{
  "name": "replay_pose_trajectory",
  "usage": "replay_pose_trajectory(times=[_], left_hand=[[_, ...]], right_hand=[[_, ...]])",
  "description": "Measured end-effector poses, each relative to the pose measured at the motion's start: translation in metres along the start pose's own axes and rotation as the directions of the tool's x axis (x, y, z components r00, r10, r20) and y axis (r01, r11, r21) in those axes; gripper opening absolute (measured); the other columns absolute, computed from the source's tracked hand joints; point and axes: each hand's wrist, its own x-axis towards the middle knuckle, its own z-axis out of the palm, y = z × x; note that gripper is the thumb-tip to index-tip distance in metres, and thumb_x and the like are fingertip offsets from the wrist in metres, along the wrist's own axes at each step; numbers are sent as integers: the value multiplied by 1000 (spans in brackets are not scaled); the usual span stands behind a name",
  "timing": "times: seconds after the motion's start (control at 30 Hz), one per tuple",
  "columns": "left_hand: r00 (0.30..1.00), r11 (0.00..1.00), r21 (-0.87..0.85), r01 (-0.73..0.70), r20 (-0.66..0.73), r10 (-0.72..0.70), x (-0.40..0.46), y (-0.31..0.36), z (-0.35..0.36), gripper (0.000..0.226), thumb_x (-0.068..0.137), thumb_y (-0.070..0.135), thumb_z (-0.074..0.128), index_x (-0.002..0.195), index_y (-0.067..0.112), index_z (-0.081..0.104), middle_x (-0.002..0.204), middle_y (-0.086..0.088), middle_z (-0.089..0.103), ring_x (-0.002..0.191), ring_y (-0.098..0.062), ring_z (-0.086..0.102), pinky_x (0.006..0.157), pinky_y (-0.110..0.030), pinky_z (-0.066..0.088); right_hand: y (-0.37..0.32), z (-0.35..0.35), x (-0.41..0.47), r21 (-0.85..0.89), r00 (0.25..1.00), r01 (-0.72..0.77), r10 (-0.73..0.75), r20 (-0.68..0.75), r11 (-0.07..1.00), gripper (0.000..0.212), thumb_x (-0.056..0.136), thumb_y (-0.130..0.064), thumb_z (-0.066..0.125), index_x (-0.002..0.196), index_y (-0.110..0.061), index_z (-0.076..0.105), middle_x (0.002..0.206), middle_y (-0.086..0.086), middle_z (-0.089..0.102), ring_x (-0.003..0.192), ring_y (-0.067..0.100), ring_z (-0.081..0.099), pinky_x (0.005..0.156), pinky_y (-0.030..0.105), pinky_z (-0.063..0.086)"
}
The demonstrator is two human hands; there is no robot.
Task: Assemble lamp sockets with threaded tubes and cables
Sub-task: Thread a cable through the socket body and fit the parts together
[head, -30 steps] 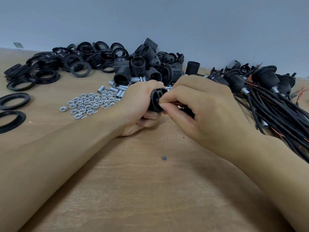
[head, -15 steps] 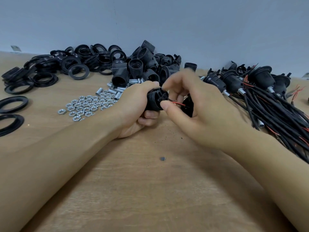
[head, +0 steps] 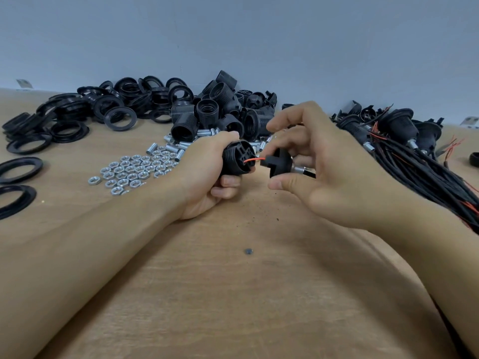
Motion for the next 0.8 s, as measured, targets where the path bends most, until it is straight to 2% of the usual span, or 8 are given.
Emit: replay_pose_trajectory(times=[0.1,0.27,0.33,0.4,0.47,0.57,0.67,0.8], left_hand=[[995,993,70,-92,-27,94,0,-1,0,27,104,26,40,80,14,44,62,-7,48,36,-10,26,36,-13,18],[944,903,309,-297,-49,327,-2,-5,1,31,106,25,40,79,11,46,61,-11,38,38,-15,29,40,-17,23],[910,835,405,-372,-20,414,-5,-7,3,30,106,24,41,80,11,48,50,-1,40,36,-13,34,38,-19,26],[880,793,433,-429,5,474,-7,-8,5,29,107,23,40,83,11,50,45,6,43,35,-10,37,36,-19,30],[852,763,441,-473,6,524,-8,-8,7,28,108,23,38,85,12,50,45,5,46,35,-8,39,36,-17,31],[828,729,463,-504,20,560,-8,-8,7,26,109,23,36,88,12,48,46,6,47,36,-6,40,37,-16,32],[810,676,506,-536,84,580,-10,-9,7,22,109,23,35,92,13,46,58,4,47,43,-9,43,40,-20,35],[795,655,510,-558,104,597,-12,-7,5,20,108,23,35,96,11,45,65,2,46,48,-14,43,42,-26,37]], right_hand=[[0,-3,0,39,999,-42,42,2,998,48,79,-27,78,115,-35,47,94,-19,68,78,16,66,80,45,54],[1,4,2,-156,995,-67,76,58,986,38,86,-38,68,111,-42,40,91,-18,69,71,0,60,75,40,52],[-1,6,4,-178,997,-61,70,44,982,37,87,-38,67,111,-42,40,98,-20,68,70,-1,60,72,41,54],[-1,7,4,-194,998,-52,55,7,980,41,86,-35,71,114,-40,42,87,-32,63,67,-8,53,74,32,52],[-1,8,5,-140,999,-46,43,-24,989,43,83,-26,76,116,-32,49,79,-39,61,71,-11,52,74,24,43],[-2,10,4,-13,997,-53,53,-53,998,40,82,-16,78,112,-26,54,88,-34,67,90,-2,63,88,33,48],[1,12,4,1,996,-58,58,-73,998,42,80,-15,79,114,-26,56,92,-29,68,105,6,63,98,38,47],[4,11,5,74,995,-38,44,-85,997,47,82,-26,77,127,-27,62,96,-25,69,101,-8,62,96,19,47]])
